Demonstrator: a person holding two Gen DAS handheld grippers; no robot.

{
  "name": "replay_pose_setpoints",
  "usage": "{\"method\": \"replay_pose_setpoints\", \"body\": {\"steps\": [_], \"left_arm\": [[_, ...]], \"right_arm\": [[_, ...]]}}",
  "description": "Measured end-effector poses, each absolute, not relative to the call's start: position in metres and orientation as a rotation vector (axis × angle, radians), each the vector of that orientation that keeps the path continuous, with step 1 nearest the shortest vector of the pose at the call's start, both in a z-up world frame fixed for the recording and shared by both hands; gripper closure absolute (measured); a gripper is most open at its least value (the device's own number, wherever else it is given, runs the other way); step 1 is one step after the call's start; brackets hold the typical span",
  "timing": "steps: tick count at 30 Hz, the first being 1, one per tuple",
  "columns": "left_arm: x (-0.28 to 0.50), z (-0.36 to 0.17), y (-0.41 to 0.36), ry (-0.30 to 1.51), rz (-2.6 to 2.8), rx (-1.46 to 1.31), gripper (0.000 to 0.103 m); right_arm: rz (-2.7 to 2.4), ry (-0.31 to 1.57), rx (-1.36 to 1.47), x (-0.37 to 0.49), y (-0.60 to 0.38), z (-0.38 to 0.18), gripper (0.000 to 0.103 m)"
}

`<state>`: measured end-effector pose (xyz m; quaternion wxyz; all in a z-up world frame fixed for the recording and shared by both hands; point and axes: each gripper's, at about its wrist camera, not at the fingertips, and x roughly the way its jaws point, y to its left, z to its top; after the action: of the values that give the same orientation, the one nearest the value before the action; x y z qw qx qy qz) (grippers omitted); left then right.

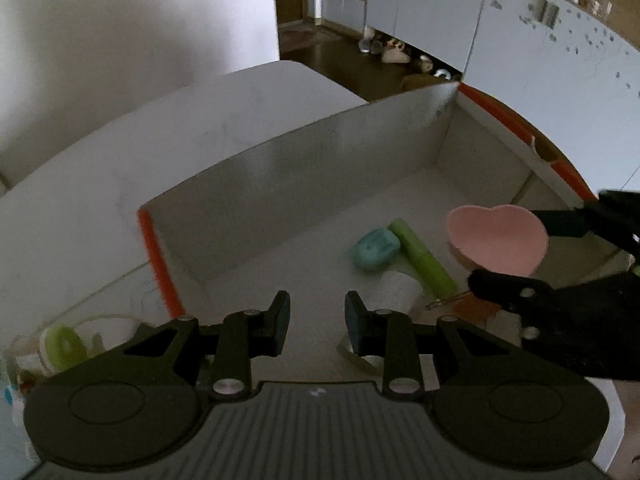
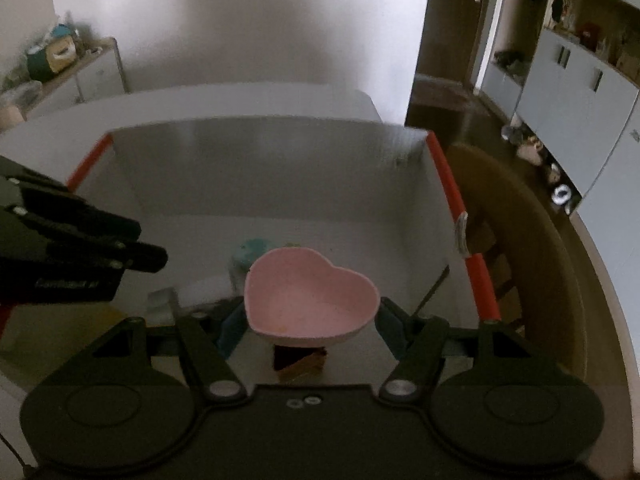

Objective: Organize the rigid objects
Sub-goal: 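Carry the yellow box and pink heart dish with both grippers into the box, then open the left gripper to drop the yellow box while the right releases the dish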

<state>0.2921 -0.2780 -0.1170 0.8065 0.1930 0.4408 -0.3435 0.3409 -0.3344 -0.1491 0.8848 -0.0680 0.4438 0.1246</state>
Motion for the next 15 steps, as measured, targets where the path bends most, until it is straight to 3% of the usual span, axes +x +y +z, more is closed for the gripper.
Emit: {"method": "replay_pose_setpoints", "body": {"steps": [15], "left_arm": [[0.289, -0.123, -0.287, 1.005, -0.721, 0.429, 0.074]], "right_arm": [[0.309, 0.972, -0.129, 0.328, -0.338, -0.142, 0.028]]}}
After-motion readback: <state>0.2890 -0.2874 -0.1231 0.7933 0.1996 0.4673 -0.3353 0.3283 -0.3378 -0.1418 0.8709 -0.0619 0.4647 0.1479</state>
